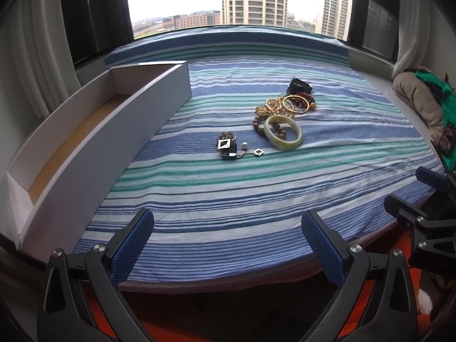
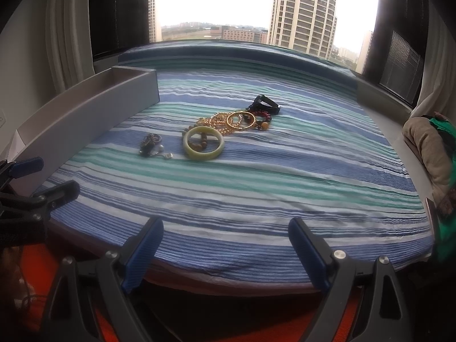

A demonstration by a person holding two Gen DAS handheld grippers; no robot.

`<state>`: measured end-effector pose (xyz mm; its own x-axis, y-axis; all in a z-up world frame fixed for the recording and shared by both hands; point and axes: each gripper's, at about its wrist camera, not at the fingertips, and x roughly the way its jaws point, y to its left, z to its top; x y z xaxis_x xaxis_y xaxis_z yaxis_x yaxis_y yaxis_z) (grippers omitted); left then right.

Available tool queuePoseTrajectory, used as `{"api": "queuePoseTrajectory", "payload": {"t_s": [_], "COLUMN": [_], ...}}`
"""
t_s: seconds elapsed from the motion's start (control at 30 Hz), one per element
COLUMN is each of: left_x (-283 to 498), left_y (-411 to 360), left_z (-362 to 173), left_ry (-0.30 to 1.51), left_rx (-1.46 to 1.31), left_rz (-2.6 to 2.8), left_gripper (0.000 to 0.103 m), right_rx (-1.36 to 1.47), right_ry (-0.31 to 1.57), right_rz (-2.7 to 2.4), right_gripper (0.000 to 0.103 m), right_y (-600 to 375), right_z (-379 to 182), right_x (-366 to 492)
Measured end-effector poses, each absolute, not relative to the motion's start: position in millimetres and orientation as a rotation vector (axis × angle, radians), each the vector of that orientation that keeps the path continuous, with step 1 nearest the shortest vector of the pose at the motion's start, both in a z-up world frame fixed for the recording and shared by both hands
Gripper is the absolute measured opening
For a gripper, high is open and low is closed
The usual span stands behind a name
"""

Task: Organize jewelry
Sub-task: 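Lower the left tool onto the silver key-ring pendant and close it, then grasp the pale green jade bangle with the right tool while the left lifts the pendant toward the box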

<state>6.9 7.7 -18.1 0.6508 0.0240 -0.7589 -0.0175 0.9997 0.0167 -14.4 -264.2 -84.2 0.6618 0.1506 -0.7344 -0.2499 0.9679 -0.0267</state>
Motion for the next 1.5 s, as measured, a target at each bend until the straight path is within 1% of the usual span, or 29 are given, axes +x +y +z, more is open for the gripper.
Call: {"api": "queuePoseTrajectory", "payload": {"t_s": [0.2,0.4,0.5,0.63,0.77,0.8,0.87,0.9,0.93,0.97,1.0,1.07,1.1,1.2,1.3,1.4,1.5], "left_x": [12.6,31.7,52.7,90.3,142.2,155.8,181.5,192.5,201.8,207.5,208.7,212.2,210.4,196.1,173.0,147.6,124.8], "left_y": [15.2,37.4,43.1,37.0,24.2,21.6,18.9,18.6,18.5,18.4,18.2,12.3,12.6,21.3,37.9,59.3,80.3], "left_z": [-16.9,-21.1,-24.4,-31.4,-56.3,-65.4,-85.8,-95.5,-104.2,-110.7,-109.8,-113.0,-113.1,-105.3,-89.3,-69.2,-48.4], "left_ry": [0.865,0.914,0.926,0.922,0.961,0.972,1.008,1.030,1.053,1.066,1.029,1.042,1.042,1.031,1.008,0.977,0.947], "left_rx": [0.002,-0.088,-0.111,-0.074,-0.050,-0.039,-0.017,-0.015,-0.018,-0.016,-0.031,0.022,0.027,-0.020,-0.089,-0.155,-0.201], "left_rz": [0.034,0.009,-0.004,-0.014,-0.037,-0.023,0.013,0.028,0.032,0.037,0.026,0.029,0.023,-0.002,-0.018,-0.014,0.006], "left_gripper": [0.103,0.103,0.103,0.102,0.102,0.099,0.088,0.078,0.072,0.072,0.069,0.031,0.020,0.018,0.017,0.017,0.017], "right_rx": [-0.119,-0.094,-0.089,-0.071,-0.044,-0.038,-0.032,-0.030,-0.029,-0.028,-0.027,-0.022,-0.019,-0.015,0.000,0.032,-0.005], "right_ry": [0.813,0.834,0.838,0.843,0.842,0.842,0.843,0.843,0.843,0.845,0.847,0.854,0.860,0.870,0.857,0.868,0.925], "right_rz": [0.215,0.222,0.234,0.230,0.212,0.209,0.204,0.202,0.200,0.197,0.195,0.184,0.177,0.177,0.230,0.379,0.563], "right_gripper": [0.091,0.091,0.091,0.091,0.091,0.091,0.091,0.091,0.091,0.091,0.091,0.091,0.091,0.091,0.091,0.091,0.090], "right_y": [-268.7,-268.9,-268.2,-273.1,-282.6,-284.8,-288.8,-290.4,-291.9,-293.3,-295.0,-299.3,-301.0,-304.0,-304.8,-297.0,-265.5], "right_z": [-85.1,-92.6,-95.2,-98.5,-99.9,-100.3,-101.6,-102.1,-102.5,-103.0,-103.8,-106.7,-108.6,-110.6,-102.7,-98.6,-108.9], "right_x": [-13.3,-7.4,-7.7,-7.0,-6.7,-6.9,-7.5,-8.2,-9.0,-9.9,-10.1,-10.1,-8.9,-2.8,13.7,47.4,88.3]}}
